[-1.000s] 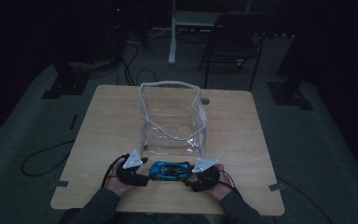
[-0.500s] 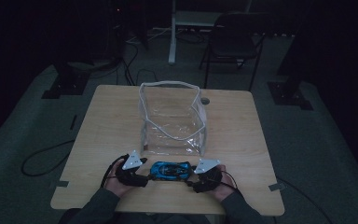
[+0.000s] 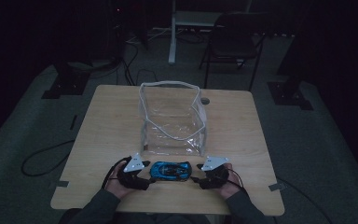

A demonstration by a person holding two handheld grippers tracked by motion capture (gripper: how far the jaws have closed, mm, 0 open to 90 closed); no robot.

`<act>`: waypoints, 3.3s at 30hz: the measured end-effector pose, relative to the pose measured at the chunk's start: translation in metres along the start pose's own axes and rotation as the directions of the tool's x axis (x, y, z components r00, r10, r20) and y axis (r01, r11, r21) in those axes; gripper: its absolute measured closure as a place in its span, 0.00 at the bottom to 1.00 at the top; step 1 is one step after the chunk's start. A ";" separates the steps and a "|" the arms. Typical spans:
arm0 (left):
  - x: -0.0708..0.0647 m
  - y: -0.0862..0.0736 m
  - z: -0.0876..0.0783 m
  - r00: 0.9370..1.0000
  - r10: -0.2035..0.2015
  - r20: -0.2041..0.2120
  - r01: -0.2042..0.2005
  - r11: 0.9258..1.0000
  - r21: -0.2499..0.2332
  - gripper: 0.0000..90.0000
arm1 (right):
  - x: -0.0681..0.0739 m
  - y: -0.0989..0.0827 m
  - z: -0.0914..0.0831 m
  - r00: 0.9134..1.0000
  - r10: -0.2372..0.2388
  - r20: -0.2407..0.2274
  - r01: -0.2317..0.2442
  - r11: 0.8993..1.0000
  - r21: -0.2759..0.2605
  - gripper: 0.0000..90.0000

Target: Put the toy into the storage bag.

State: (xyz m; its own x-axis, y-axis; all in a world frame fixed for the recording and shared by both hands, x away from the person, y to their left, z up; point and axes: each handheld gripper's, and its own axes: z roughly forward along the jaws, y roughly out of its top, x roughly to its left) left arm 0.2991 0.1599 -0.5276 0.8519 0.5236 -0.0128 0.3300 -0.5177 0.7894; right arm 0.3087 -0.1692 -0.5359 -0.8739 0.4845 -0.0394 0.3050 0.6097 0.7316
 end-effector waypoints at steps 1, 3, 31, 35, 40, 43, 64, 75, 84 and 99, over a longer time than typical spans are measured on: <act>-0.001 0.002 0.002 1.000 0.010 0.000 -0.010 1.000 0.006 0.29 | -0.001 0.000 0.001 1.000 -0.002 0.002 0.002 1.000 -0.001 0.48; -0.004 0.008 0.005 0.999 0.047 0.009 -0.047 0.999 0.015 0.27 | -0.002 0.001 0.003 1.000 0.002 0.014 -0.002 1.000 0.007 0.48; -0.010 0.061 0.079 0.950 0.221 0.222 -0.257 0.954 0.151 0.18 | -0.008 0.007 0.012 0.998 0.063 -0.023 -0.064 0.997 -0.032 0.52; -0.010 0.059 0.083 0.946 0.235 0.222 -0.275 0.946 0.172 0.18 | -0.008 0.007 0.013 0.997 0.073 -0.038 -0.074 0.997 -0.036 0.53; -0.010 0.060 0.086 0.945 0.235 0.228 -0.280 0.941 0.193 0.18 | -0.004 0.008 0.022 0.999 0.037 -0.037 -0.038 0.999 -0.003 0.52; -0.010 0.060 0.087 0.944 0.239 0.227 -0.285 0.938 0.199 0.18 | -0.004 0.009 0.022 0.997 0.038 -0.064 -0.039 0.999 -0.018 0.52; -0.009 0.064 0.088 0.940 0.247 0.237 -0.296 0.933 0.204 0.12 | 0.001 0.017 0.015 0.990 -0.033 -0.135 0.019 0.995 -0.100 0.73; -0.009 0.066 0.092 0.940 0.242 0.241 -0.297 0.927 0.230 0.17 | 0.002 0.017 0.017 0.989 -0.048 -0.140 0.035 0.995 -0.090 0.74; 0.002 0.069 0.094 0.941 0.155 0.300 -0.232 0.943 0.241 0.21 | 0.002 0.018 0.016 0.988 -0.054 -0.145 0.041 0.995 -0.094 0.75; -0.005 0.071 0.093 0.934 0.246 0.258 -0.308 0.921 0.237 0.23 | 0.003 0.020 0.011 0.989 -0.070 -0.134 0.054 0.991 -0.123 0.75</act>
State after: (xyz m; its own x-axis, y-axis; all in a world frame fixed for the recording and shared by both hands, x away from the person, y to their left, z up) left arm 0.3559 0.0570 -0.5287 0.9821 0.1870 0.0242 0.1376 -0.7985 0.5860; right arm 0.3163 -0.1485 -0.5287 -0.9359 0.3521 0.0004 0.2085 0.5531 0.8066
